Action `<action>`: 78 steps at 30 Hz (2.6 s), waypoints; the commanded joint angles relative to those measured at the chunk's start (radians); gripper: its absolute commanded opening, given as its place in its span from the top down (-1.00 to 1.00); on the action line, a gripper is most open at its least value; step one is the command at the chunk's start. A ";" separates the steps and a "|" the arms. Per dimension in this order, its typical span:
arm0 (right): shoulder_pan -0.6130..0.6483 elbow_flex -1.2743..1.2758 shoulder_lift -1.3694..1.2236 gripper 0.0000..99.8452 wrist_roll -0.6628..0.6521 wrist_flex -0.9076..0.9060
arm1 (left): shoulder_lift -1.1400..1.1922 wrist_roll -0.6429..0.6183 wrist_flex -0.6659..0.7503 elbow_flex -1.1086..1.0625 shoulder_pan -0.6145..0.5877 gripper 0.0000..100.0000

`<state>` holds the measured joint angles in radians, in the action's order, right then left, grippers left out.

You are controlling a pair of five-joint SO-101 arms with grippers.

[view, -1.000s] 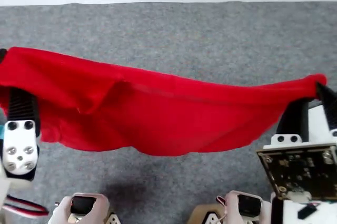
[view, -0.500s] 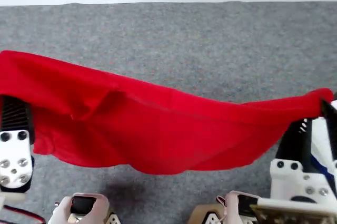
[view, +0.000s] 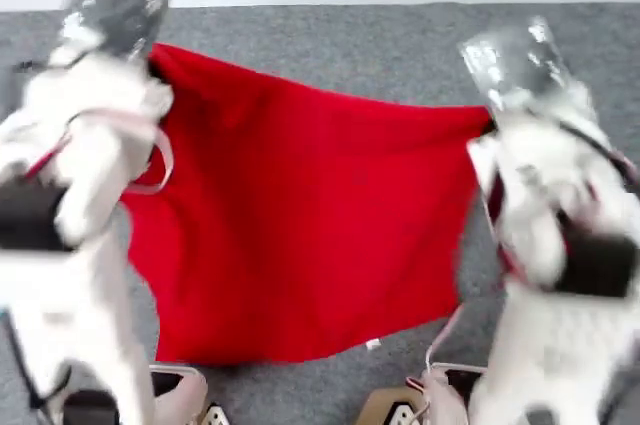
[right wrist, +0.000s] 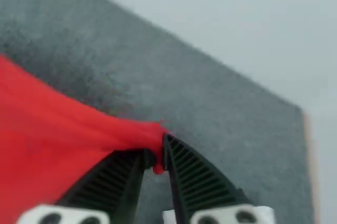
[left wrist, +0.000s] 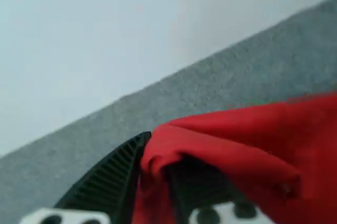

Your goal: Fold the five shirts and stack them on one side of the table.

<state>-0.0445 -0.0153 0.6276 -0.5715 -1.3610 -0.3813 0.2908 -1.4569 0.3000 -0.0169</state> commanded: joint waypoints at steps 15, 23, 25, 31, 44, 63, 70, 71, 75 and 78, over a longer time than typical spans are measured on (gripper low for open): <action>0.019 0.319 -0.437 0.98 0.005 0.938 | 0.439 -0.005 0.761 -0.225 -0.040 1.00; 0.021 0.152 -0.642 0.98 0.005 1.086 | 0.577 -0.005 0.939 -0.220 -0.100 1.00; 0.027 0.071 -0.710 0.98 0.005 1.086 | 0.608 -0.005 0.970 -0.220 -0.100 1.00; 0.058 -0.167 -0.906 0.98 0.003 1.081 | 0.703 -0.006 1.097 -0.214 -0.097 1.00; 0.096 -0.466 -1.141 0.98 -0.052 1.069 | 0.941 -0.008 1.082 0.151 -0.104 1.00; 0.087 -0.473 -1.055 0.98 -0.138 0.263 | 0.939 0.457 -0.299 0.427 0.038 1.00; 0.051 -0.473 -1.035 0.98 -0.144 0.036 | 0.928 0.537 -0.298 0.361 -0.018 1.00; 0.047 -0.473 -1.035 0.98 -0.160 0.013 | 0.928 0.555 -0.299 0.344 -0.026 1.00; 0.019 -0.473 -1.035 0.98 -0.210 -0.093 | 0.919 0.652 -0.299 0.234 -0.040 1.00; 0.007 -0.473 -1.035 0.98 -0.241 -0.173 | 0.850 0.743 -0.299 0.090 -0.038 1.00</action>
<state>-0.0169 -0.4296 -0.4971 -0.7818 -1.4684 0.5715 0.9536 -1.7238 0.4810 -0.0491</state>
